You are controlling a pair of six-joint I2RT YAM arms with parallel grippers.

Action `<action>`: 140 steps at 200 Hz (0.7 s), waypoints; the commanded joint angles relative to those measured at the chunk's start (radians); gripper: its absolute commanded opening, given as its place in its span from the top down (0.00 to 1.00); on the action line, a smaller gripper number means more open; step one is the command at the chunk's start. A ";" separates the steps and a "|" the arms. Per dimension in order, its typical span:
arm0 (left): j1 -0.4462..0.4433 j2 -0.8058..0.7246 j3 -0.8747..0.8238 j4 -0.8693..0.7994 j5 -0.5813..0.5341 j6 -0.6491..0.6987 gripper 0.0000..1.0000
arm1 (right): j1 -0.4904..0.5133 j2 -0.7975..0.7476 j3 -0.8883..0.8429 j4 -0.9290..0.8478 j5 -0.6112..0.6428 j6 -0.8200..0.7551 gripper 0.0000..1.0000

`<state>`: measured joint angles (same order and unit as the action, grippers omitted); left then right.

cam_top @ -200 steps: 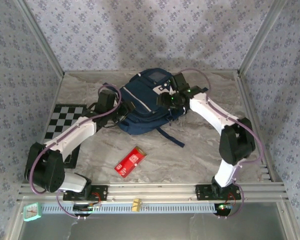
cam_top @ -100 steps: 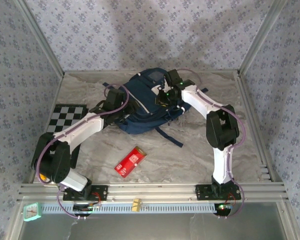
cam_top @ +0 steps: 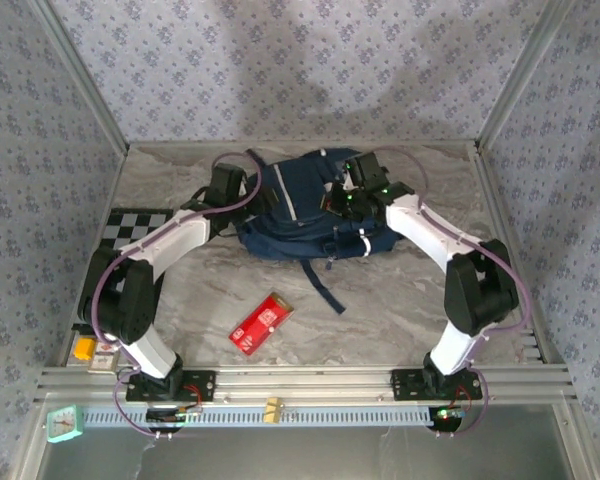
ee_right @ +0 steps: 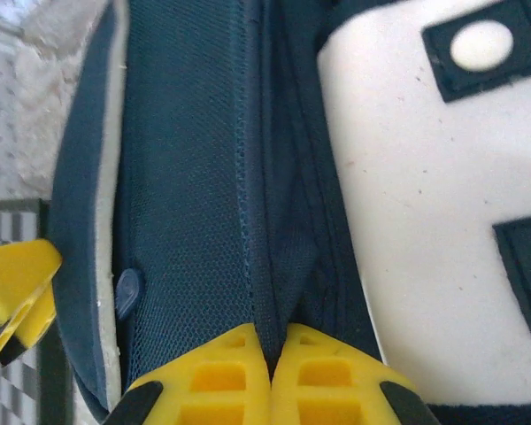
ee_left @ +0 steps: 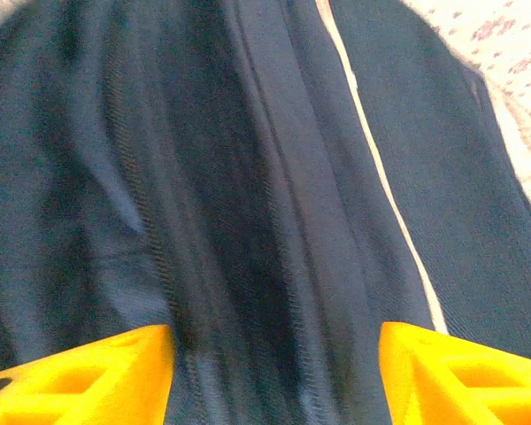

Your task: Pack books, pencil case, and school supplies into a backpack

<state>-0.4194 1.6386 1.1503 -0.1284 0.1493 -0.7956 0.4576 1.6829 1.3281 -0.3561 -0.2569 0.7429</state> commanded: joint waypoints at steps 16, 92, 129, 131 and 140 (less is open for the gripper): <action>0.006 -0.135 -0.032 -0.043 -0.001 0.056 0.29 | 0.015 -0.103 -0.034 0.197 0.031 0.144 1.00; -0.344 -0.191 0.025 -0.273 -0.427 -0.020 0.00 | 0.035 -0.088 -0.049 0.215 0.049 0.173 1.00; -0.414 -0.129 0.068 -0.290 -0.540 -0.099 0.00 | 0.032 -0.092 -0.055 0.225 0.045 0.191 1.00; -0.417 -0.126 0.069 -0.284 -0.545 -0.099 0.00 | 0.032 -0.092 -0.055 0.225 0.044 0.191 1.00; -0.421 -0.108 0.080 -0.278 -0.557 -0.099 0.00 | 0.034 -0.092 -0.056 0.231 0.043 0.190 1.00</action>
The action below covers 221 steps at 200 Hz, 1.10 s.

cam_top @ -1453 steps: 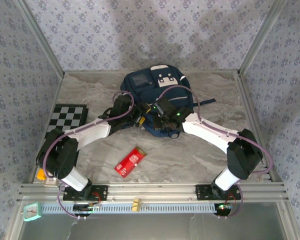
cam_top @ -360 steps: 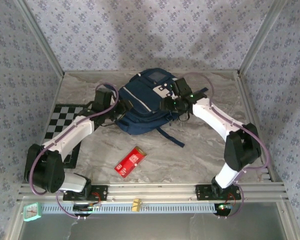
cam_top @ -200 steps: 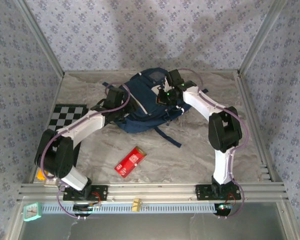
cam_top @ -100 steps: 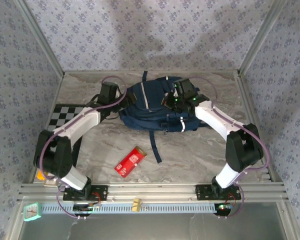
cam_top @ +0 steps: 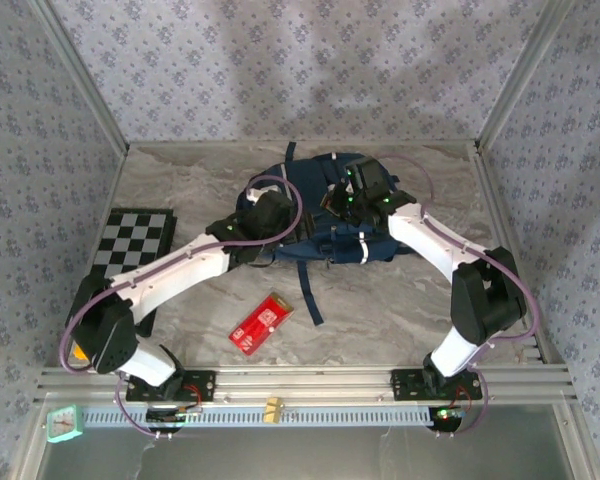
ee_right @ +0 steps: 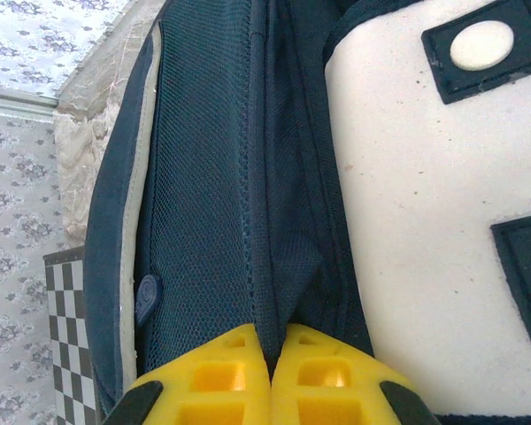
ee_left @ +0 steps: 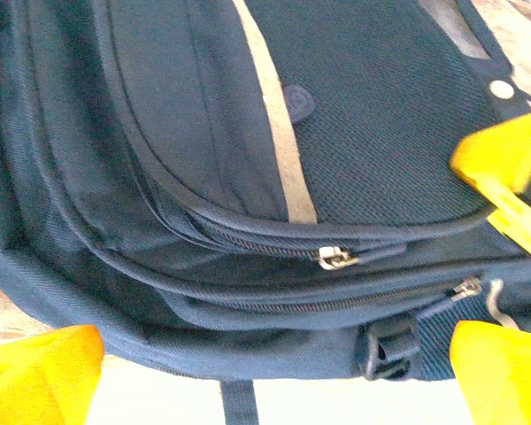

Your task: Pack books, pencil case, and school supplies into a backpack

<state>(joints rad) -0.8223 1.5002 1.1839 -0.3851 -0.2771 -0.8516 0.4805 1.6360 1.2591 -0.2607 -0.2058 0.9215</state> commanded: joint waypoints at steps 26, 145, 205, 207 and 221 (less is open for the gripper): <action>-0.033 0.088 0.118 -0.058 -0.176 -0.039 0.00 | 0.004 -0.045 0.007 0.140 -0.011 0.029 1.00; -0.086 0.197 0.183 -0.104 -0.285 -0.088 0.00 | -0.003 -0.029 0.027 0.168 -0.033 0.051 1.00; -0.040 0.296 0.275 -0.169 -0.328 -0.138 0.00 | -0.001 -0.038 0.014 0.185 -0.039 0.060 1.00; -0.039 0.298 0.276 -0.179 -0.337 -0.142 0.00 | -0.001 -0.039 0.012 0.187 -0.039 0.060 1.00; -0.031 0.282 0.251 -0.215 -0.381 -0.180 0.00 | -0.004 -0.042 0.010 0.184 -0.043 0.055 1.00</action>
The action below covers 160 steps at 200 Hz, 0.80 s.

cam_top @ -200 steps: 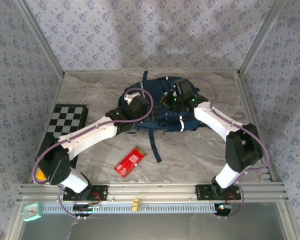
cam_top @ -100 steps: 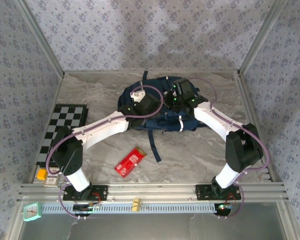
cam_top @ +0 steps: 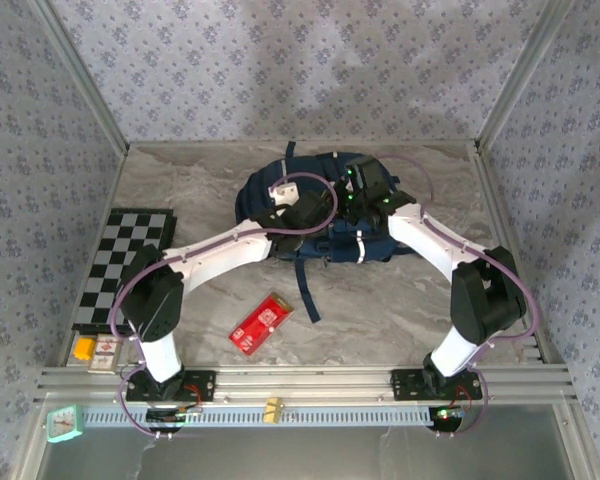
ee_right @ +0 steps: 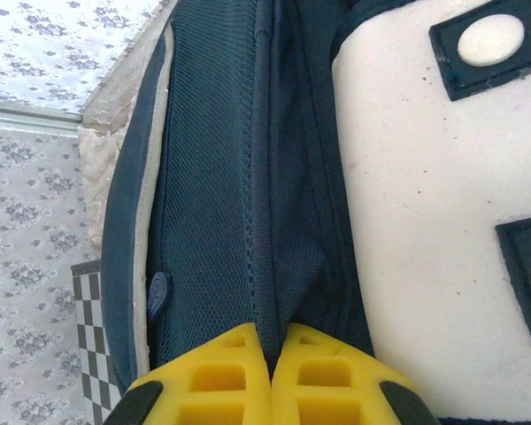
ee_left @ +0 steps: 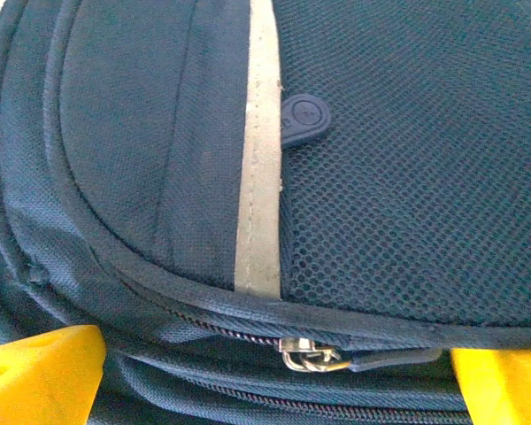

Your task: Pack books, pencil case, and school supplies into a backpack

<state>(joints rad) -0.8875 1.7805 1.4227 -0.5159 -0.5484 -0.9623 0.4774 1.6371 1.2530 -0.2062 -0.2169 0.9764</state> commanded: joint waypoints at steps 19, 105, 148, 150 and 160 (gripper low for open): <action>0.032 -0.070 -0.073 -0.034 -0.102 -0.057 0.00 | -0.007 -0.045 0.020 0.119 -0.039 -0.012 1.00; 0.057 -0.283 -0.236 0.108 0.093 0.121 0.25 | -0.011 -0.033 0.047 0.092 -0.036 -0.047 1.00; 0.056 -0.174 -0.071 -0.022 0.171 0.233 0.31 | -0.010 -0.024 0.049 0.096 -0.039 -0.042 1.00; 0.056 -0.171 -0.068 -0.029 0.169 0.234 0.32 | -0.010 -0.025 0.048 0.097 -0.039 -0.041 1.00; 0.056 -0.158 -0.062 -0.034 0.172 0.240 0.33 | -0.009 -0.023 0.046 0.101 -0.043 -0.036 1.00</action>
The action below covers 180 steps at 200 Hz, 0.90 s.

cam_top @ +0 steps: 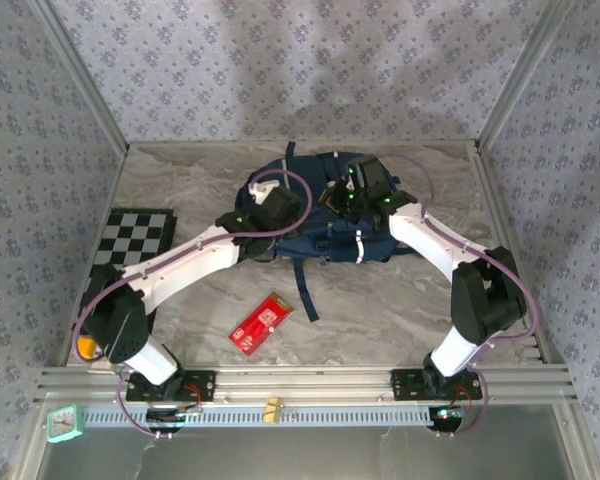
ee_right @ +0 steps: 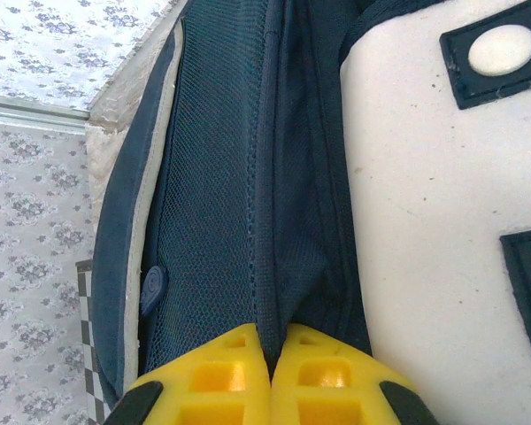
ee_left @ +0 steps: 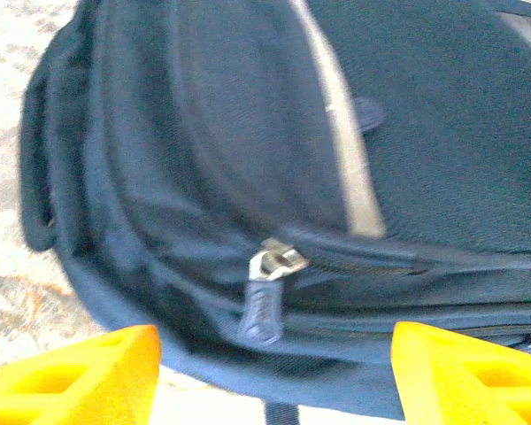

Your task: Pack books, pencil case, and school supplies into a backpack

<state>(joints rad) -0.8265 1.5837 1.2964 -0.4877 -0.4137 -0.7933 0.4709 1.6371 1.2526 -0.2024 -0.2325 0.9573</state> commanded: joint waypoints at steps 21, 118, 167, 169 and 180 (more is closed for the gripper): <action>0.008 0.054 0.065 -0.047 0.065 0.094 0.39 | -0.002 -0.017 0.051 0.094 -0.033 -0.018 1.00; 0.097 0.140 0.134 -0.066 0.080 0.114 0.64 | 0.009 -0.011 0.065 0.087 -0.042 -0.019 1.00; 0.122 0.086 0.095 0.003 0.102 0.166 0.85 | -0.003 -0.021 0.058 0.050 -0.049 -0.053 1.00; 0.124 0.081 0.091 0.004 0.100 0.166 0.86 | -0.004 -0.021 0.060 0.047 -0.051 -0.056 1.00; 0.134 0.062 0.071 0.010 0.100 0.171 0.91 | -0.011 -0.026 0.062 0.030 -0.054 -0.069 1.00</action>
<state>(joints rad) -0.7273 1.7058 1.3972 -0.5304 -0.2813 -0.6468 0.4686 1.6436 1.2537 -0.1982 -0.2409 0.9451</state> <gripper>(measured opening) 0.131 0.053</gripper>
